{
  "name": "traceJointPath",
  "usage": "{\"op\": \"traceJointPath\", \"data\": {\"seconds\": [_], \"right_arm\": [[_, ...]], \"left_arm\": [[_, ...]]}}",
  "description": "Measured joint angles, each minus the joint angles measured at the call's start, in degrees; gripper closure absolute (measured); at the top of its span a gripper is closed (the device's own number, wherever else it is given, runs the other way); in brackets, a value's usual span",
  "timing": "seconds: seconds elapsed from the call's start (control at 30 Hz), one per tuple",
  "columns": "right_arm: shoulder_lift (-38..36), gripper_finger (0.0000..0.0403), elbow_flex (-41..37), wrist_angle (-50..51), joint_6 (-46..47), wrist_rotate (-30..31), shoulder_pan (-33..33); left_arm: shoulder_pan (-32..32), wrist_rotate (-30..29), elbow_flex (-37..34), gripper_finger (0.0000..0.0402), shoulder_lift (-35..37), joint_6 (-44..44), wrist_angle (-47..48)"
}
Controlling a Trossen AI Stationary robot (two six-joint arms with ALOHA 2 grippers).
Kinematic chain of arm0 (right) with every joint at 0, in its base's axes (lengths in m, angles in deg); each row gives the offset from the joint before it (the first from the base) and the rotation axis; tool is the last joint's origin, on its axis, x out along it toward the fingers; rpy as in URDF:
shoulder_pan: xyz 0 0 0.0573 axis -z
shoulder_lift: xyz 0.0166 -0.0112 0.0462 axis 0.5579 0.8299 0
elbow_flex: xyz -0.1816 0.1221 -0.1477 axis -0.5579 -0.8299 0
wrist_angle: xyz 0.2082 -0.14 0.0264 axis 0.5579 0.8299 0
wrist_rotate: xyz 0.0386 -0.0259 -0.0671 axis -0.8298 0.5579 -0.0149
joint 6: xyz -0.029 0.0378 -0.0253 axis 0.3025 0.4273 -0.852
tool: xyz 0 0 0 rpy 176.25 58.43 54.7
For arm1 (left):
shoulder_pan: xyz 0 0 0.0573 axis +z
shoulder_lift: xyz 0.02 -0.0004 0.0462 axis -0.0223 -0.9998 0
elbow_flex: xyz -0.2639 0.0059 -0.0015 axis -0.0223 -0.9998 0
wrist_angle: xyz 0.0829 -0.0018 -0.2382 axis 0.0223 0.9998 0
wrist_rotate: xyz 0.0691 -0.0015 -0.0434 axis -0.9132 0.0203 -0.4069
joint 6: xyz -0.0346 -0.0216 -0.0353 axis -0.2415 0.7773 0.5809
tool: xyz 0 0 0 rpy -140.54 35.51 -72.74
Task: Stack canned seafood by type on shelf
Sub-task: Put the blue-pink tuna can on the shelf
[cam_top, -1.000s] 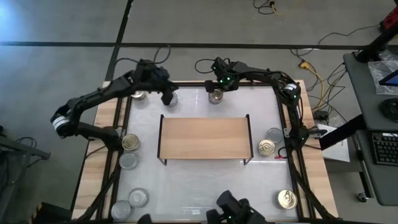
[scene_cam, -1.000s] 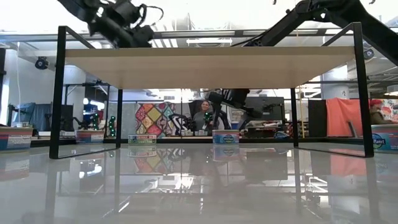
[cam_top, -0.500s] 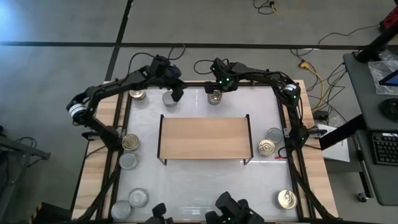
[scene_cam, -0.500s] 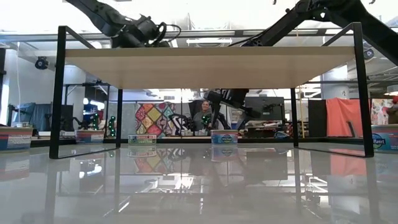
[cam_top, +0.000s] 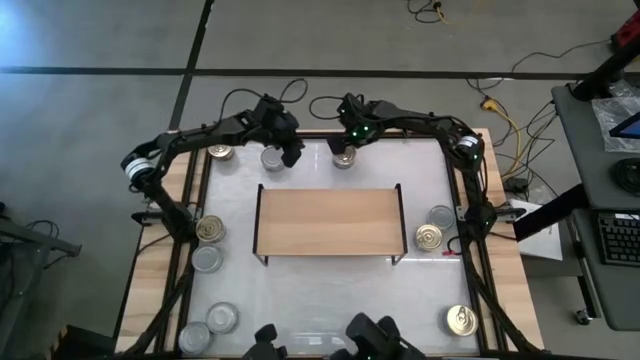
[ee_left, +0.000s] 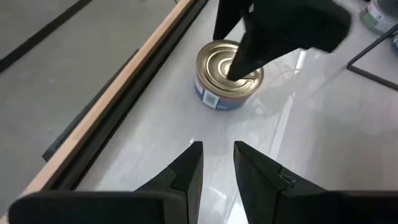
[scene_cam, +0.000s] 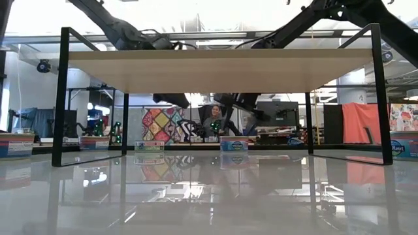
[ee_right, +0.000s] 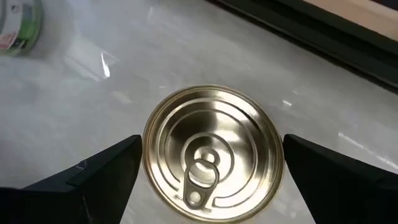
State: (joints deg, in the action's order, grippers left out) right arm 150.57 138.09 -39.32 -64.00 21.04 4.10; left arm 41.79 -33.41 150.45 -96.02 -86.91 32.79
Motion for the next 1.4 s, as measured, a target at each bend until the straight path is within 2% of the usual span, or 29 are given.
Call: {"op": "traceJointPath", "data": {"seconds": [0.13,0.3,0.5,0.6,0.87,1.4], "right_arm": [[-1.4,0.0023,0.0,3.3,-9.2,-0.2,0.0],[-3.3,0.0023,0.0,10.2,-28.0,0.0,0.0],[-3.6,0.0023,0.0,16.5,-47.4,0.3,1.2],[-3.2,0.0023,-0.2,15.9,-54.0,2.9,1.8],[-0.2,0.0023,-2.6,11.5,-61.0,4.1,4.6],[-0.2,0.0023,-10.7,-11.3,-64.2,-11.4,3.1]], "left_arm": [[-0.2,0.0,0.0,0.0326,-2.8,0.0,-2.9],[-0.2,0.0,1.3,0.0326,-6.3,-1.6,-4.6],[-0.3,0.0,5.6,0.0326,-11.1,-6.9,-2.5],[-0.3,0.0,8.8,0.0326,-13.8,-10.9,0.3],[-0.6,0.0,16.8,0.0326,-20.1,-22.7,9.3],[-2.9,0.4,18.8,0.0326,-25.8,-24.6,7.6]]}}
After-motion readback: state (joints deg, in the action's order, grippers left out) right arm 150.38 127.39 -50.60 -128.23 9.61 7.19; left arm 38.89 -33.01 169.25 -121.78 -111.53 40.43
